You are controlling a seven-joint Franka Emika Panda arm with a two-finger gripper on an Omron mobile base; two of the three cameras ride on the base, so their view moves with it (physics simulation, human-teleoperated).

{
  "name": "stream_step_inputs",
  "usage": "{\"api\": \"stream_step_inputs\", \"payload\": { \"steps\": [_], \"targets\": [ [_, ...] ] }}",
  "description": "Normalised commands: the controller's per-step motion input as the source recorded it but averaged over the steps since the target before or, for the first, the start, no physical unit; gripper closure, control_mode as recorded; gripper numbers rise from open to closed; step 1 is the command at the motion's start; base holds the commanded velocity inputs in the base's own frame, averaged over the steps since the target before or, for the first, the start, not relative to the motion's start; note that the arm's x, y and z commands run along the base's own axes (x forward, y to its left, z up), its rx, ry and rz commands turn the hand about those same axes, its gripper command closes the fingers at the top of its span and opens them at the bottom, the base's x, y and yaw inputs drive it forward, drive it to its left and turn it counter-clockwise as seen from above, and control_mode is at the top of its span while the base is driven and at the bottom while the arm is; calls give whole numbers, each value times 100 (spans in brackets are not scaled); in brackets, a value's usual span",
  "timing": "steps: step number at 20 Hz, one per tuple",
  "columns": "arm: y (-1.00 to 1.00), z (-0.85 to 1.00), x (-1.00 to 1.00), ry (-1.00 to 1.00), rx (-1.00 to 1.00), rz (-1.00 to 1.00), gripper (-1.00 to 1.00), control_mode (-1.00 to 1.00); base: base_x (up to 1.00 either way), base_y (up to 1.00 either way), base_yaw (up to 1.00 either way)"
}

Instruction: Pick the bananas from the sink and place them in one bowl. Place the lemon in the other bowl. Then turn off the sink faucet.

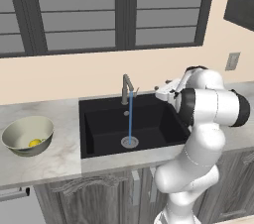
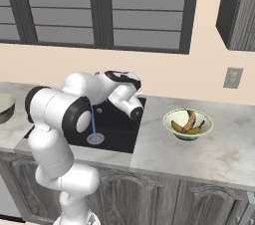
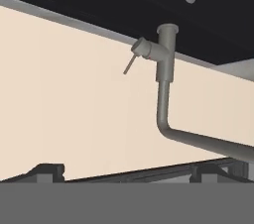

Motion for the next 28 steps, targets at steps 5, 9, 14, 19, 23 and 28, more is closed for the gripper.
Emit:
{"api": "stream_step_inputs", "payload": {
  "steps": [5, 9, 14, 19, 23, 28],
  "targets": [
    [4, -14, 19, 0, 0, 3, -100, -100, 0, 0, 0],
    [6, -16, 13, 0, 0, 9, -100, -100, 0, 0, 0],
    [1, -12, 24, 0, 0, 7, -100, -100, 0, 0, 0],
    [0, -3, 31, 0, 0, 0, -100, -100, 0, 0, 0],
    [0, -7, 33, 0, 0, 0, -100, -100, 0, 0, 0],
    [11, -17, 25, 0, 0, 0, -100, -100, 0, 0, 0]
  ]
}}
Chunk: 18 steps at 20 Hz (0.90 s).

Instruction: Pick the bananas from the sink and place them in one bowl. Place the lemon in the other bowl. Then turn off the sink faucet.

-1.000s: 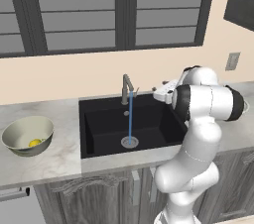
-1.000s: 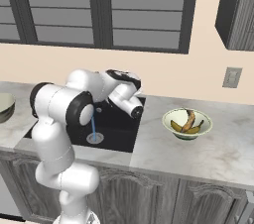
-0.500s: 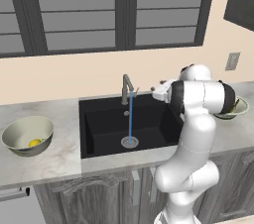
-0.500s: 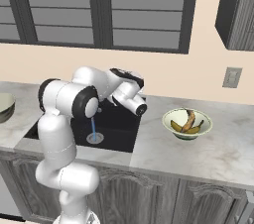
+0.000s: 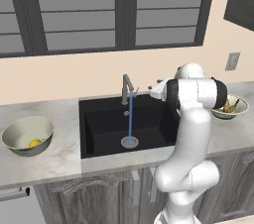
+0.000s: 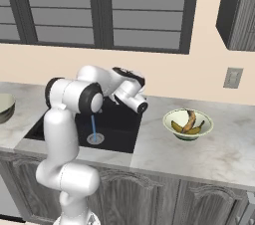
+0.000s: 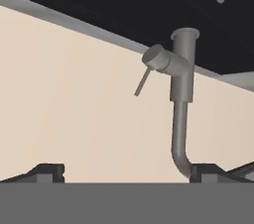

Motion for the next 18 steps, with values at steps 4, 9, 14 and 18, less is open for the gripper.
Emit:
{"api": "stream_step_inputs", "payload": {
  "steps": [4, 9, 14, 18],
  "targets": [
    [5, -18, 31, 0, 0, 0, -100, -100, 0, 0, 0],
    [0, -20, 34, 0, 0, 0, -100, -100, 0, 0, 0],
    [0, -22, 35, 0, 0, 0, -100, -100, 0, 0, 0],
    [0, -17, 36, 0, 0, 0, -100, -100, 0, 0, 0]
  ]
}}
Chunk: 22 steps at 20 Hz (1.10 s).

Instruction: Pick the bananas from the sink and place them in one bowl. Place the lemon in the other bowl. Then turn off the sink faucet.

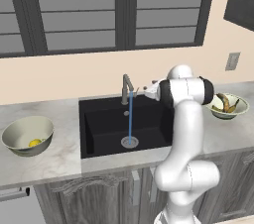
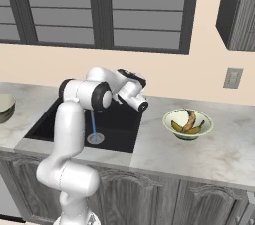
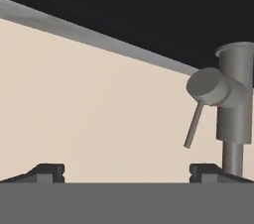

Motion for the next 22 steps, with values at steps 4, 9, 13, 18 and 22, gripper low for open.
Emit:
{"api": "stream_step_inputs", "payload": {
  "steps": [4, 9, 13, 18, 22],
  "targets": [
    [2, -15, 37, 0, 0, 0, -100, -100, 0, 0, 0],
    [10, -16, 35, 0, 0, 0, -100, -100, 0, 0, 0],
    [4, -18, 35, 0, 0, 0, -100, -100, 0, 0, 0],
    [0, -22, 32, 0, 0, 0, -100, -100, 0, 0, 0],
    [0, -22, 34, 0, 0, 0, -100, -100, 0, 0, 0]
  ]
}}
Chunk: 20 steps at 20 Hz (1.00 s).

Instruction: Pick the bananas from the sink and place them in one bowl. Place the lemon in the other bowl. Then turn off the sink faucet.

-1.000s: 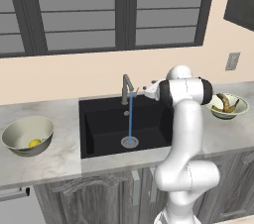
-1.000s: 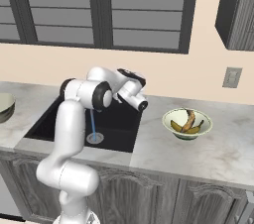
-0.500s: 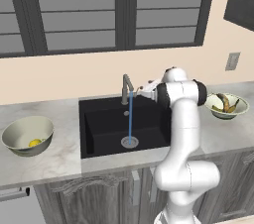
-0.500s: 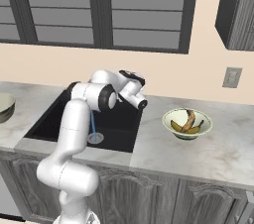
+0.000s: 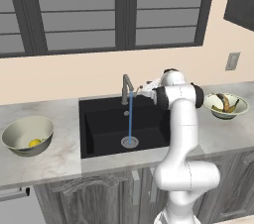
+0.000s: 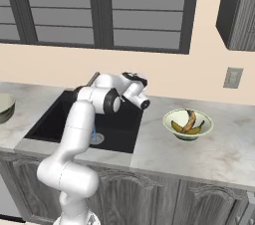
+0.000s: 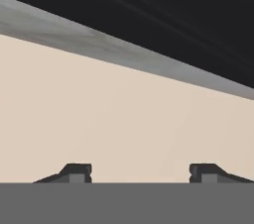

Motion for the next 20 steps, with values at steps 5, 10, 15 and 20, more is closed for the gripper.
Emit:
{"api": "stream_step_inputs", "payload": {
  "steps": [5, 10, 15, 20],
  "targets": [
    [5, -18, 36, 0, 0, 0, -100, -100, 0, 0, 0],
    [41, -17, 22, 3, 0, 0, -100, -100, 0, 0, 0],
    [51, -3, 5, 5, 0, 2, -100, -100, 0, 0, 0],
    [55, -5, 1, 5, 0, 5, -100, -100, 0, 0, 0]
  ]
}}
